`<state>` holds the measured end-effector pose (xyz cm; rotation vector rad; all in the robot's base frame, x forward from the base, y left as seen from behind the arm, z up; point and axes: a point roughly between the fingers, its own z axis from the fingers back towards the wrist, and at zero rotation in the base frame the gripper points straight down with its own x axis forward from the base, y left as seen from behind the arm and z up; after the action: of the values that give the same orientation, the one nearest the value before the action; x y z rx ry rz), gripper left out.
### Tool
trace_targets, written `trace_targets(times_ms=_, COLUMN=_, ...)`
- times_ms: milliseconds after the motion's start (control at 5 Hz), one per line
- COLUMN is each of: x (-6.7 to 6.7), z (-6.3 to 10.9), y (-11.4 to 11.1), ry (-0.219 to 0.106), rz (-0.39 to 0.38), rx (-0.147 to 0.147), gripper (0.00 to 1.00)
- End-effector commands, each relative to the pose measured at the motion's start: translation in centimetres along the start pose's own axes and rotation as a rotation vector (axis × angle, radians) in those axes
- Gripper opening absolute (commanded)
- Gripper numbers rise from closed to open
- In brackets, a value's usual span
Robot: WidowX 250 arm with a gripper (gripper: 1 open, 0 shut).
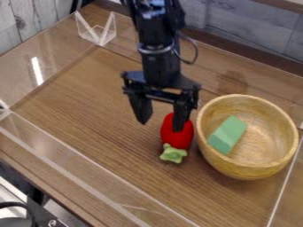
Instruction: Move the red fruit to the left
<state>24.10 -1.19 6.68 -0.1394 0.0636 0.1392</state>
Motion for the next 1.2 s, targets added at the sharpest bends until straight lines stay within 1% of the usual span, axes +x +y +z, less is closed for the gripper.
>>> trace_targets(times_ms=0, x=0.6, z=-0.5, y=-0.4, ry=-0.030, rz=-0.006, rx=0.007, gripper=1.00)
trace_targets(times_ms=200, x=0.6, z=-1.6, y=-0.5, ry=-0.022, rz=-0.002, rx=0.017, gripper=1.00)
trace_targets(times_ms=400, x=0.7, z=-2.3, y=-0.5, ry=-0.016, rz=0.005, rx=0.023, gripper=0.00)
trace_targets(times_ms=600, x=0.6, z=-1.7, y=-0.4, ry=-0.018, rz=0.015, rx=0.015, gripper=0.00)
trace_targets(times_ms=1000, x=0.6, z=0.7, y=-0.1, ry=-0.039, rz=0.042, rx=-0.012, gripper=0.00)
